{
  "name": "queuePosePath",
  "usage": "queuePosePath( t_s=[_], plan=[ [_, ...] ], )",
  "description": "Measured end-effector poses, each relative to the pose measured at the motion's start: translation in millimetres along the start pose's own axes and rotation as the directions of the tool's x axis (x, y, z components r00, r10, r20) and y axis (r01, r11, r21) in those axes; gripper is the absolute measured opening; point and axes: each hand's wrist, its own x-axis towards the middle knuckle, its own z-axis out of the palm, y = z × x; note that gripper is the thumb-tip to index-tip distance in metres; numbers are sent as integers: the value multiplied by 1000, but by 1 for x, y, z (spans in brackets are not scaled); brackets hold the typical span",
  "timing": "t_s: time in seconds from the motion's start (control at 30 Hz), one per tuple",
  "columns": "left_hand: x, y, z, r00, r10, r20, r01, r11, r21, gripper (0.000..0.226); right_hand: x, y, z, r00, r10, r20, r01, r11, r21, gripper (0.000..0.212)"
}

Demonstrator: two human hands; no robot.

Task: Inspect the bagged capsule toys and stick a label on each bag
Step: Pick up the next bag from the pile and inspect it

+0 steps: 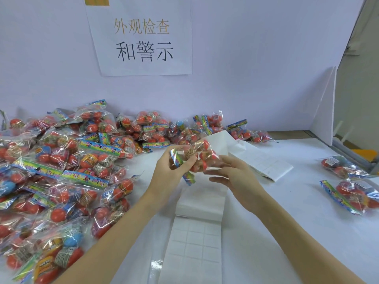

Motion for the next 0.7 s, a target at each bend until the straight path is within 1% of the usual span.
queuePosePath(
  t_s=[0.03,0.07,0.13,0.17,0.23,0.3,0.37,0.43,0.5,0.63,0.7],
  plan=[
    [-1,0,0,999,-24,31,25,999,-41,36,1,-2,-1,1000,-12,-5,13,999,34,52],
    [-2,0,1,997,-44,63,49,996,-81,36,2,-3,-3,1000,-31,3,30,996,84,53],
    [-4,-1,2,992,-54,118,67,991,-118,35,2,-4,-4,998,-54,29,49,988,149,42],
    [-4,-1,2,989,-56,139,72,991,-114,36,3,-2,-4,998,-53,20,50,992,119,38],
    [-6,-4,3,982,-67,177,82,993,-82,39,4,2,0,996,-77,-48,74,995,-70,36],
    [-7,-4,5,974,-86,209,103,992,-70,36,3,5,5,984,-146,-105,122,971,-205,23],
    [-8,-5,6,975,-93,202,107,992,-62,35,2,5,5,981,-166,-104,139,964,-225,17],
    [-7,-7,7,985,-97,141,104,994,-45,38,1,4,4,983,-163,-91,139,964,-225,14],
    [-7,-9,8,988,-104,117,109,993,-37,40,1,2,3,986,-140,-86,121,973,-198,14],
    [-6,-7,7,981,-127,150,138,988,-66,40,-3,-3,3,997,-19,-79,19,1000,-1,28],
    [-5,-7,7,978,-128,166,141,988,-70,41,-3,-4,1,997,44,-71,-40,998,54,32]
  ],
)
